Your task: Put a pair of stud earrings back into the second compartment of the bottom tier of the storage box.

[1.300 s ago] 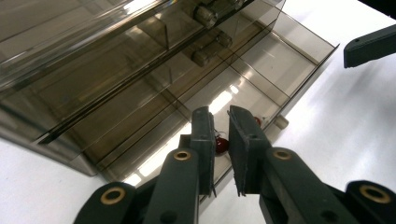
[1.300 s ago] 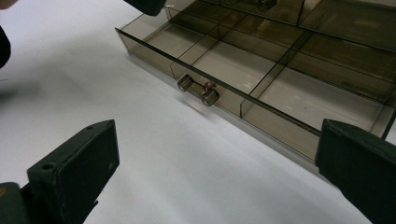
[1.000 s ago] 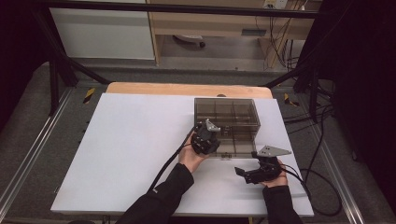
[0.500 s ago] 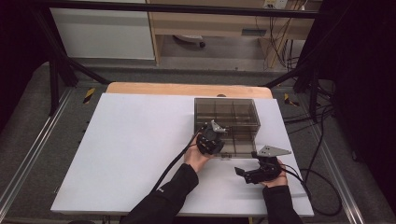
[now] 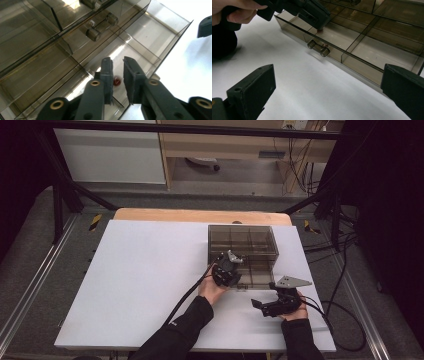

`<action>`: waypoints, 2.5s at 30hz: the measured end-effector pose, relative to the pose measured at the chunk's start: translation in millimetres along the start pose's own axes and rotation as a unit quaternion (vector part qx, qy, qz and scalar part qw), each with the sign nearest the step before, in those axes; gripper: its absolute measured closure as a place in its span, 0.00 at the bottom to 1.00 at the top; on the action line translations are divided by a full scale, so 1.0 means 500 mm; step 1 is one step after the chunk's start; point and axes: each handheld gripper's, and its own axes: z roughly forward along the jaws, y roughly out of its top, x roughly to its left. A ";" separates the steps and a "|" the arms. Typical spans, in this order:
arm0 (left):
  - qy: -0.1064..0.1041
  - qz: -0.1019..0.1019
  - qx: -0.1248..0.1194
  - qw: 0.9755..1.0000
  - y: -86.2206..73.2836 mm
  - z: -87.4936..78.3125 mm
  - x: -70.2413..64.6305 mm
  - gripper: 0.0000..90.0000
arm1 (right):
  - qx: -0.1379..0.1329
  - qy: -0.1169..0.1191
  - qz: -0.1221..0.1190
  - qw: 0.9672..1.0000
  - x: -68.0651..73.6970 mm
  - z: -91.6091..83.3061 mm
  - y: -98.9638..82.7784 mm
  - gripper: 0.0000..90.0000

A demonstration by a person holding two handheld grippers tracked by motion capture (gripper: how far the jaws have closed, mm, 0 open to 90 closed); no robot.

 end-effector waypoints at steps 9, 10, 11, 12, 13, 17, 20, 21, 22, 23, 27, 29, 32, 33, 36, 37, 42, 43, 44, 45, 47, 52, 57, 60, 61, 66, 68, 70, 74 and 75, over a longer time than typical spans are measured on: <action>-0.002 0.017 -0.010 1.000 0.001 -0.047 -0.005 0.71 | -0.002 0.001 0.002 1.000 0.000 -0.002 0.001 0.00; -0.001 0.019 -0.012 1.000 -0.001 -0.054 -0.005 0.69 | -0.003 0.002 0.004 1.000 0.001 -0.002 0.001 0.00; -0.001 0.021 -0.014 1.000 -0.003 -0.062 -0.004 0.68 | -0.005 0.001 0.003 1.000 0.001 -0.002 0.001 0.00; -0.002 0.022 -0.016 1.000 -0.006 -0.069 -0.003 0.66 | -0.006 0.002 0.003 1.000 0.001 -0.002 0.001 0.00; -0.002 0.024 -0.015 1.000 -0.009 -0.077 -0.002 0.64 | -0.006 0.002 0.003 1.000 0.001 -0.002 0.001 0.00; -0.001 0.031 -0.013 0.999 -0.023 -0.102 0.007 0.54 | -0.006 0.000 0.004 1.000 0.001 -0.001 0.001 0.00; 0.006 0.035 -0.014 0.999 -0.033 -0.121 0.018 0.47 | -0.004 -0.001 0.003 1.000 0.001 0.000 0.000 0.01; 0.005 0.033 -0.014 0.999 -0.037 -0.127 0.023 0.45 | -0.002 -0.001 0.003 1.000 0.001 0.000 0.001 0.00; 0.004 0.031 -0.014 0.999 -0.041 -0.133 0.028 0.43 | -0.003 -0.002 0.003 1.000 0.001 0.000 0.000 0.00; 0.004 0.029 -0.018 0.999 -0.046 -0.138 0.034 0.41 | -0.003 -0.002 0.003 1.000 0.001 0.000 0.000 0.00; 0.013 0.024 -0.016 1.000 -0.070 -0.157 0.057 0.35 | -0.004 -0.004 0.003 1.000 0.001 0.000 0.000 0.00; 0.020 0.021 -0.015 0.999 -0.082 -0.165 0.068 0.32 | -0.003 -0.004 0.002 1.000 0.001 0.000 0.000 0.00; 0.025 0.011 -0.020 0.999 -0.100 -0.180 0.084 0.28 | -0.003 -0.004 0.002 1.000 0.001 0.000 0.000 0.00; 0.029 0.010 -0.021 0.999 -0.106 -0.186 0.090 0.28 | -0.004 -0.004 0.003 1.000 0.001 0.000 0.000 0.00; 0.031 0.006 -0.023 0.999 -0.127 -0.202 0.105 0.25 | -0.003 -0.004 0.004 1.000 0.001 0.000 0.001 0.00; 0.035 0.006 -0.023 0.999 -0.134 -0.207 0.111 0.23 | -0.003 -0.005 0.004 1.000 0.001 0.000 0.001 0.00; 0.050 -0.004 -0.025 0.998 -0.168 -0.230 0.135 0.17 | 0.000 -0.004 0.003 1.000 0.001 0.003 0.000 0.00; 0.053 -0.005 -0.026 0.998 -0.173 -0.234 0.139 0.16 | 0.000 -0.004 0.003 1.000 0.001 0.003 0.000 0.00; 0.056 -0.007 -0.025 0.998 -0.178 -0.238 0.143 0.15 | -0.001 -0.004 0.003 1.000 0.001 0.003 0.000 0.00; 0.059 -0.011 -0.028 0.998 -0.182 -0.242 0.147 0.13 | -0.001 -0.005 0.003 1.000 0.001 0.002 0.000 0.00; 0.066 -0.015 -0.028 0.997 -0.192 -0.251 0.153 0.11 | 0.000 -0.006 0.001 1.000 0.001 0.002 0.000 0.00; 0.080 -0.014 -0.026 0.996 -0.219 -0.271 0.166 0.07 | -0.001 -0.006 0.000 1.000 0.001 0.002 0.000 0.00; 0.085 -0.028 -0.030 0.996 -0.252 -0.287 0.184 0.07 | 0.002 -0.008 -0.002 1.000 0.000 0.003 0.000 0.00; 0.089 -0.032 -0.028 0.995 -0.274 -0.296 0.196 0.07 | 0.002 -0.008 -0.001 1.000 0.000 0.002 0.000 0.00; 0.090 -0.033 -0.029 0.995 -0.282 -0.300 0.199 0.07 | 0.002 -0.009 0.000 1.000 0.000 0.002 0.001 0.00; 0.102 -0.042 -0.031 0.993 -0.311 -0.319 0.216 0.08 | 0.006 -0.007 -0.001 1.000 0.001 0.004 0.000 0.00; 0.105 -0.043 -0.030 0.993 -0.322 -0.325 0.221 0.08 | 0.006 -0.008 -0.002 1.000 0.001 0.004 0.000 0.00; 0.108 -0.043 -0.029 0.993 -0.333 -0.332 0.226 0.08 | 0.005 -0.009 -0.003 1.000 0.000 0.003 0.000 0.00; 0.112 -0.049 -0.028 0.992 -0.352 -0.346 0.237 0.07 | 0.009 -0.012 -0.003 1.000 0.002 0.006 -0.001 0.00; 0.114 -0.050 -0.029 0.992 -0.356 -0.349 0.240 0.07 | 0.009 -0.012 -0.005 1.000 0.002 0.007 -0.002 0.00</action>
